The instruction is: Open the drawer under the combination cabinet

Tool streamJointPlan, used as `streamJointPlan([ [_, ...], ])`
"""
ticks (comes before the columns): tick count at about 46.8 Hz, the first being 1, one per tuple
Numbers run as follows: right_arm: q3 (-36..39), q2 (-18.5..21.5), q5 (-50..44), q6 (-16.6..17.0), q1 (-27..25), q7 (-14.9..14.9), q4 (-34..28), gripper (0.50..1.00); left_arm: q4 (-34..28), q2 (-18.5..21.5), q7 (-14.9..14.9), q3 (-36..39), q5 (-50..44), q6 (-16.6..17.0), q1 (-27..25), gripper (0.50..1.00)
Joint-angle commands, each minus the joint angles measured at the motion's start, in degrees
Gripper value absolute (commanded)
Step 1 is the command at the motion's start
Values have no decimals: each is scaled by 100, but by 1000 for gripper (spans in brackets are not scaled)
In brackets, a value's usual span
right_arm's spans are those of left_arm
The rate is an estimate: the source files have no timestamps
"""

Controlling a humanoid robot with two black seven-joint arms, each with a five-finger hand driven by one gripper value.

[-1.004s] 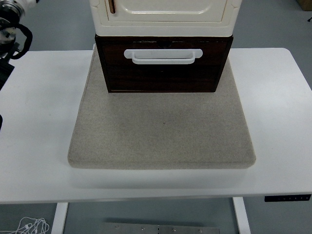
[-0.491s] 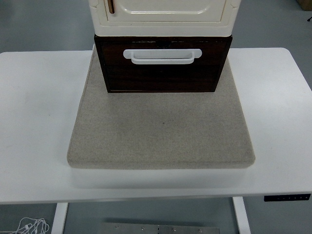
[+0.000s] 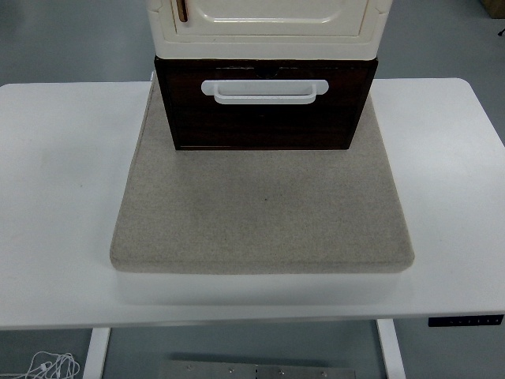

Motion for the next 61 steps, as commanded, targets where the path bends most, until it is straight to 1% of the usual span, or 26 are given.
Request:
streamJointPlan([
  [1,-2,0,0,3,1,1,0,926,-519,82,-5,361,214,-4,-15,1000],
  [8,6,0,0,3,-7,1,0,928,-1345,188,3,923,688,-4,-15,1000],
  [13,-2,0,0,3,-7,1,0,926,-1768,214,21,1170,970,5,-24,1000],
  [16,-2,0,0,3,-7,1,0,928,-1908,214,30,1380,1067,-4,-15,1000],
  [22,-2,0,0,3,-8,1,0,928,-2181,214,47,2311,1444,-13,-155,1000],
  [27,-2,0,0,-5,1,1,0,926,-2313,179,126,2787,1709,-13,-261,1000],
  [30,-2,0,0,3,1,1,0,928,-2348,135,267,2910,1744,-13,-270,1000],
  [35,6,0,0,3,-8,1,0,928,-2366,56,750,3051,1744,-4,-331,1000],
  [37,6,0,0,3,1,1,0,928,-2357,12,899,3103,1744,-4,-331,1000],
  [43,-2,0,0,-6,1,1,0,928,-2357,-85,1163,3279,1744,-4,-366,1000],
  [47,-2,0,0,-5,-7,1,0,928,-2366,-129,1427,3446,1744,-4,-489,1000],
  [52,6,0,0,3,1,1,0,926,-2383,-164,1585,3525,1744,-13,-568,1000],
  [61,-2,0,0,3,1,1,0,926,-2585,-182,2051,3622,1735,-13,-797,1000],
])
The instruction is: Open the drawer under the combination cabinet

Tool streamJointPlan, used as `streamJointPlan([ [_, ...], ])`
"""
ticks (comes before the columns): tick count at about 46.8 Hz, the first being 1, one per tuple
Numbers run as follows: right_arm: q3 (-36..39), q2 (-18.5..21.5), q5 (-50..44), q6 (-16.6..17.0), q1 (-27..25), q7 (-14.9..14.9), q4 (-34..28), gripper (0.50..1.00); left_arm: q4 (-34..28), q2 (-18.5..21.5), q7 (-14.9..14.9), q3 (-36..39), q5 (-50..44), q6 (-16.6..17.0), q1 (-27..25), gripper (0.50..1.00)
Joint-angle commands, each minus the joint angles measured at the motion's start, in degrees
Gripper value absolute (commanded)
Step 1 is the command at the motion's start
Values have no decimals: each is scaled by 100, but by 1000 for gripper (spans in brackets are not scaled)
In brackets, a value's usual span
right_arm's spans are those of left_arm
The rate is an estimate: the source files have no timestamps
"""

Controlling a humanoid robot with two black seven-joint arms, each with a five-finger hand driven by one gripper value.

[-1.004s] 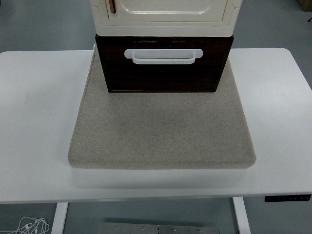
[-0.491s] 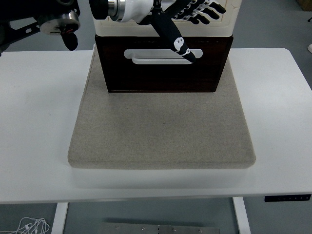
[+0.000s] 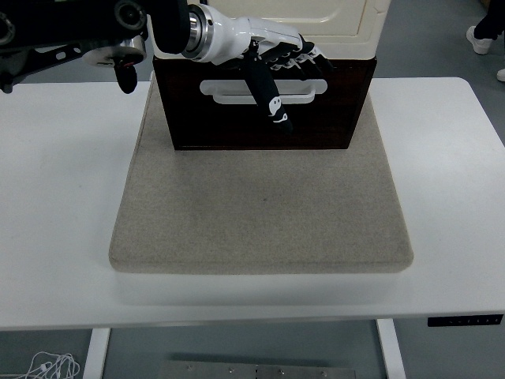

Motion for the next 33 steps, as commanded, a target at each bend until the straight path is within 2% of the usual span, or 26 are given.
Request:
streamJointPlan([
  [1,7,0,0,2,1,0,0,926,-96,8,199,32,-13,-13,-83,1000],
  [21,-2,0,0,2,-7,0,0,928,-78,-1,1060,58,-83,-4,-92,1000],
  [33,-2,0,0,2,1,0,0,928,71,-27,1122,164,-83,57,-48,1000],
])
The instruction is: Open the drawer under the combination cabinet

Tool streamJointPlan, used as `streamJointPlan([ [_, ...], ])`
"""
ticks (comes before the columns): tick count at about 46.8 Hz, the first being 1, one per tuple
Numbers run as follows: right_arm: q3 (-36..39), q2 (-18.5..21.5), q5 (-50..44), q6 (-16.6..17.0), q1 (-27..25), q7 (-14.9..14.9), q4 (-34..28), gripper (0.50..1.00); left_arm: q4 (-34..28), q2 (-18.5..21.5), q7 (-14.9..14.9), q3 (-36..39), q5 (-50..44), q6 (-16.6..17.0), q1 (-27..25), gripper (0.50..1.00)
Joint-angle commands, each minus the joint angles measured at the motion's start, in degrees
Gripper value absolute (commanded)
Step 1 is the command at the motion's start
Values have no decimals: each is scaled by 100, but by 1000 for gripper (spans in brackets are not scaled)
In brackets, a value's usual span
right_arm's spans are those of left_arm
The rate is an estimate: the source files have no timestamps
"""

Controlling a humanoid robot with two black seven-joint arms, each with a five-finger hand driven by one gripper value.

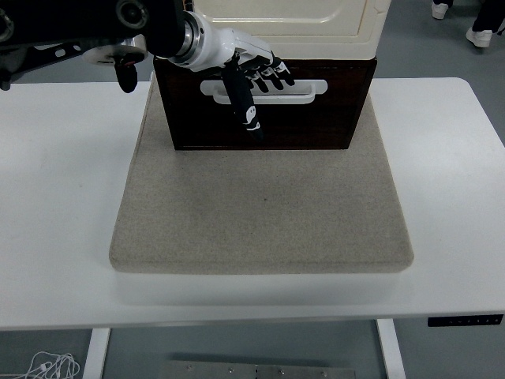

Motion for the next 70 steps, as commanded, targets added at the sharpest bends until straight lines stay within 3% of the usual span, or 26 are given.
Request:
streamJointPlan([
  [1,7,0,0,-6,-5,0,0,928,46,-1,22,19,0,15,1,1000],
  [27,-2,0,0,2,-5,0,0,926,415,-335,49,81,0,-38,71,1000],
  [61,-2,0,0,2,4,0,0,926,670,-440,49,186,-9,-64,274,1000],
  [70,7,0,0,2,4,0,0,928,670,-458,49,177,-18,-319,256,1000],
])
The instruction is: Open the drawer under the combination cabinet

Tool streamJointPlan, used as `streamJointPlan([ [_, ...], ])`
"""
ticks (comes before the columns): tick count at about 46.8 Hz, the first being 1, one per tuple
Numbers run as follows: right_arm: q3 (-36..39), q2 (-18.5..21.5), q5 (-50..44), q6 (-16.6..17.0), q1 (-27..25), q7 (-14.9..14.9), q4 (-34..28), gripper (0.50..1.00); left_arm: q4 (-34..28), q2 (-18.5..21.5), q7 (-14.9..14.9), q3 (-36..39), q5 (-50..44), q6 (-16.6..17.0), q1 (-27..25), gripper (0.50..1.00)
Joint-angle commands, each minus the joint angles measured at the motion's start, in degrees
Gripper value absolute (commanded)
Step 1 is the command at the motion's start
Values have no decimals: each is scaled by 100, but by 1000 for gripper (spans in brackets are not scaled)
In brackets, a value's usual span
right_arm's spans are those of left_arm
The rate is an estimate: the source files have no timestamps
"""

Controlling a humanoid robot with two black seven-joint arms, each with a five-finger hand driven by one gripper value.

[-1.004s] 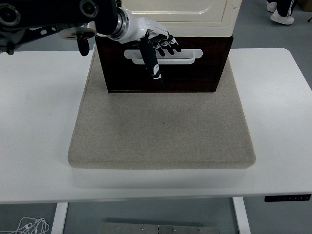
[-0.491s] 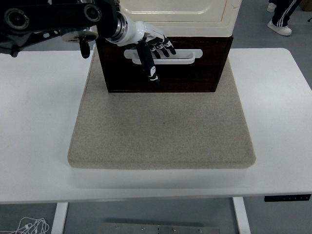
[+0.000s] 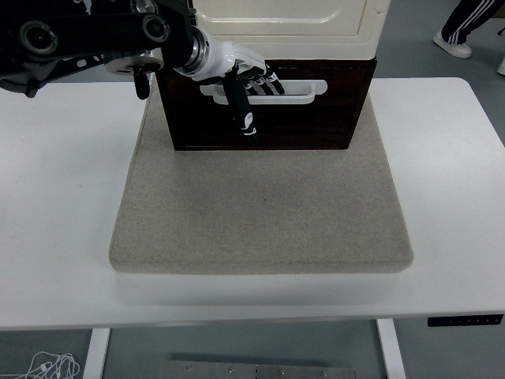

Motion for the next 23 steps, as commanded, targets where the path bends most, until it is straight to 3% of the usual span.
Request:
streamJointPlan([
  [1,-4,0,0,2,1,0,0,928,-5,-6,-7,-16,-2,-162,-16,1000],
  [23,-4,0,0,2,-8,0,0,928,-5,135,2,-219,-11,-1085,-104,1000],
])
